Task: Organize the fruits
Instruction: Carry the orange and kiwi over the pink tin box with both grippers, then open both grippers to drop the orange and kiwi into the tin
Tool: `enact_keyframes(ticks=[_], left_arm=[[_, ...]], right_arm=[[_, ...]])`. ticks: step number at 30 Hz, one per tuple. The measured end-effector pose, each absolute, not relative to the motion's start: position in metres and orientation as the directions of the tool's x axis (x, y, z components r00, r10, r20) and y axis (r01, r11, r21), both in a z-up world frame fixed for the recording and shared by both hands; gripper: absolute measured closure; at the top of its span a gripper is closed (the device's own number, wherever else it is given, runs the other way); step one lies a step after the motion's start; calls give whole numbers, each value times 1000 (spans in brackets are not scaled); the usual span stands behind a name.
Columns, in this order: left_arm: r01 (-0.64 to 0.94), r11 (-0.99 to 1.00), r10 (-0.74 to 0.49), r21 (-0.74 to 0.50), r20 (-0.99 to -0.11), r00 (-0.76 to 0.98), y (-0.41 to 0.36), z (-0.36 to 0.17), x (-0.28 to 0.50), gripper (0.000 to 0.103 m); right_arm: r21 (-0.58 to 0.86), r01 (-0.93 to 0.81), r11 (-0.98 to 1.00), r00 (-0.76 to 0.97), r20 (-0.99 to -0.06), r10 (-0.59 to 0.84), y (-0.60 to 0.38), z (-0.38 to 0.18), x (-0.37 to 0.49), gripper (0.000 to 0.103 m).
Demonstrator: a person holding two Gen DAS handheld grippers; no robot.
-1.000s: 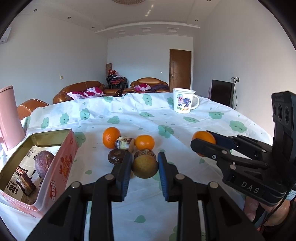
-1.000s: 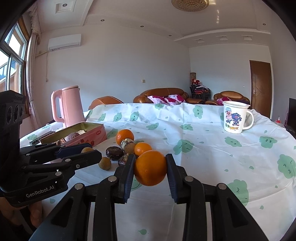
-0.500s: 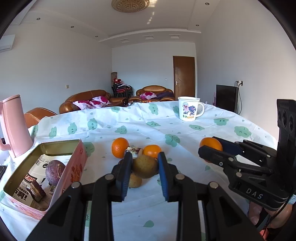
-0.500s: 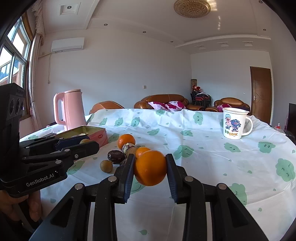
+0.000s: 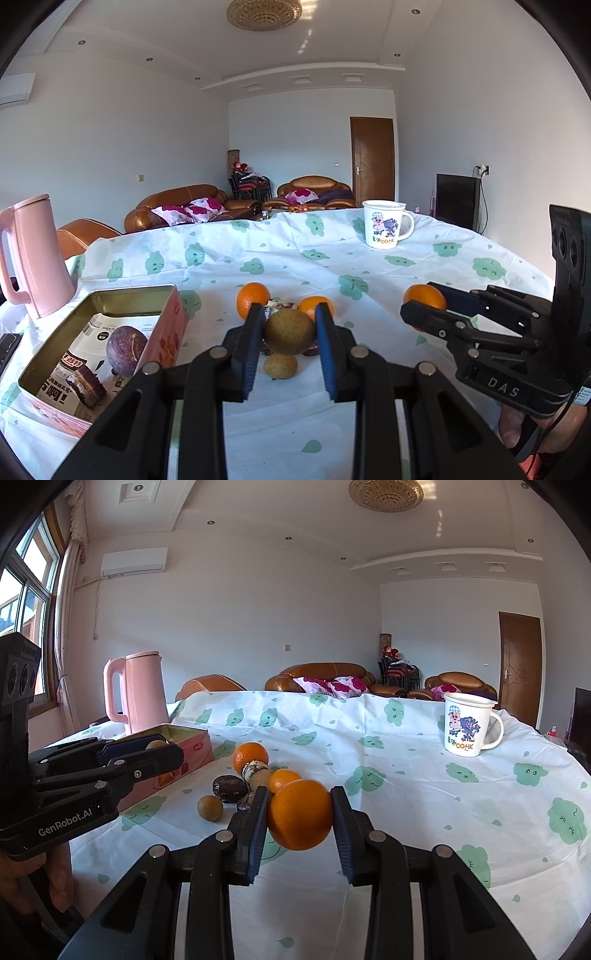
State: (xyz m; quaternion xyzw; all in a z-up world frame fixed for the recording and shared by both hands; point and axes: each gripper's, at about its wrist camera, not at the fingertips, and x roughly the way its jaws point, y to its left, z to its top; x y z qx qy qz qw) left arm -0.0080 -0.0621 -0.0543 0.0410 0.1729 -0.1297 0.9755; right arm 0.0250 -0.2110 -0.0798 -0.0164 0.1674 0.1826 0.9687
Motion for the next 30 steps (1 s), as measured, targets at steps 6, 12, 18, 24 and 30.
enact_keyframes(ticks=[6, 12, 18, 24, 30], left_arm=[[242, 970, -216, 29, -356, 909, -48, -51, -6, 73], [168, 986, -154, 5, -363, 919, -12, -41, 1, 73], [50, 999, -53, -18, -385, 921, 42, -35, 13, 73], [-49, 998, 33, -26, -421, 907, 92, -37, 27, 73], [-94, 995, 68, -33, -467, 882, 123, -48, 34, 73]], right_arm=[[17, -380, 925, 860, -360, 361, -198, -72, 29, 68], [8, -453, 891, 828, -365, 425, -167, -50, 38, 68], [31, -561, 827, 751, -401, 524, -115, -32, 56, 68], [4, -632, 775, 693, -444, 568, -58, -28, 72, 68], [-3, -693, 721, 628, -493, 601, -13, -39, 77, 68]])
